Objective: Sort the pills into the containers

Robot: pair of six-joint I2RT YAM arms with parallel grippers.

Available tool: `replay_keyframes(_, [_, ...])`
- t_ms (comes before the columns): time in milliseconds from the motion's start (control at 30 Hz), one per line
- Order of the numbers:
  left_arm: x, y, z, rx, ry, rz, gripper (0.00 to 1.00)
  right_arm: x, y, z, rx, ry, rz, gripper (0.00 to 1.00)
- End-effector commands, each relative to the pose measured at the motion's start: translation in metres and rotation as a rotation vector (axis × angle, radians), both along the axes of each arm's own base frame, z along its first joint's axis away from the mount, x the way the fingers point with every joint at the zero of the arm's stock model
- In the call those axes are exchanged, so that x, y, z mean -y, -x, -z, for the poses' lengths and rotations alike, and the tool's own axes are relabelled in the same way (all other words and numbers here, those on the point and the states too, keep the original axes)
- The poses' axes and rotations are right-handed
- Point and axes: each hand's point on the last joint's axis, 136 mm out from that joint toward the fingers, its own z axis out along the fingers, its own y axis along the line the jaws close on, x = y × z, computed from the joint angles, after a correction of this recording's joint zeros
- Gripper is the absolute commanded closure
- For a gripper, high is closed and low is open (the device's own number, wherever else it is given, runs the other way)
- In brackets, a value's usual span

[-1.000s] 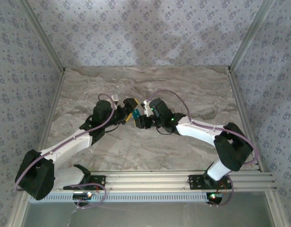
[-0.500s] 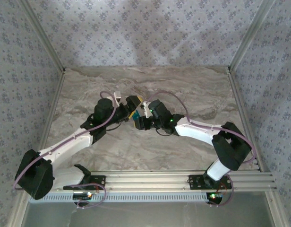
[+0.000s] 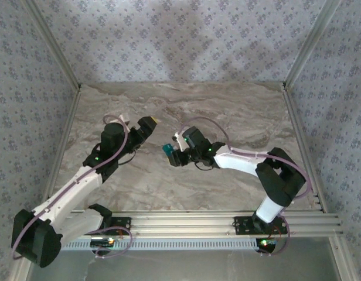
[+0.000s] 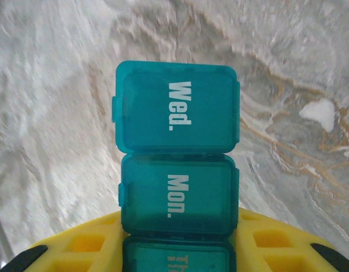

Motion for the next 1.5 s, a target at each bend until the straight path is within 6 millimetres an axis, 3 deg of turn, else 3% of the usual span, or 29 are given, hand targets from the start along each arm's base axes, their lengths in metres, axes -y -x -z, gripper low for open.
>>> replay_keyframes(0, [-0.021,0.004,0.028,-0.055,-0.069,-0.042,0.02,-0.001,0.014,0.015,0.033,0.082,-0.145,0.67])
replay_keyframes(233, [-0.026,0.005,0.046,-0.095,-0.074,-0.060,0.02,-0.005,0.030,0.038,0.085,0.210,-0.279,0.66])
replay_keyframes(500, [-0.024,0.003,0.051,-0.107,-0.072,-0.053,0.02,-0.005,0.035,0.061,0.087,0.299,-0.312,0.65])
replay_keyframes(833, [-0.022,0.000,0.051,-0.103,-0.068,-0.051,0.02,0.009,0.029,0.066,0.111,0.362,-0.268,0.33])
replay_keyframes(967, [-0.021,0.000,0.051,-0.103,-0.068,-0.049,0.02,0.022,0.026,0.063,0.115,0.388,-0.233,0.30])
replay_keyframes(1267, [-0.019,-0.002,0.050,-0.098,-0.069,-0.040,0.02,0.072,0.009,0.063,0.080,0.469,-0.055,0.31])
replay_keyframes(1467, [-0.020,-0.003,0.050,-0.098,-0.107,-0.029,0.02,0.089,0.002,0.048,0.050,0.436,0.023,0.32])
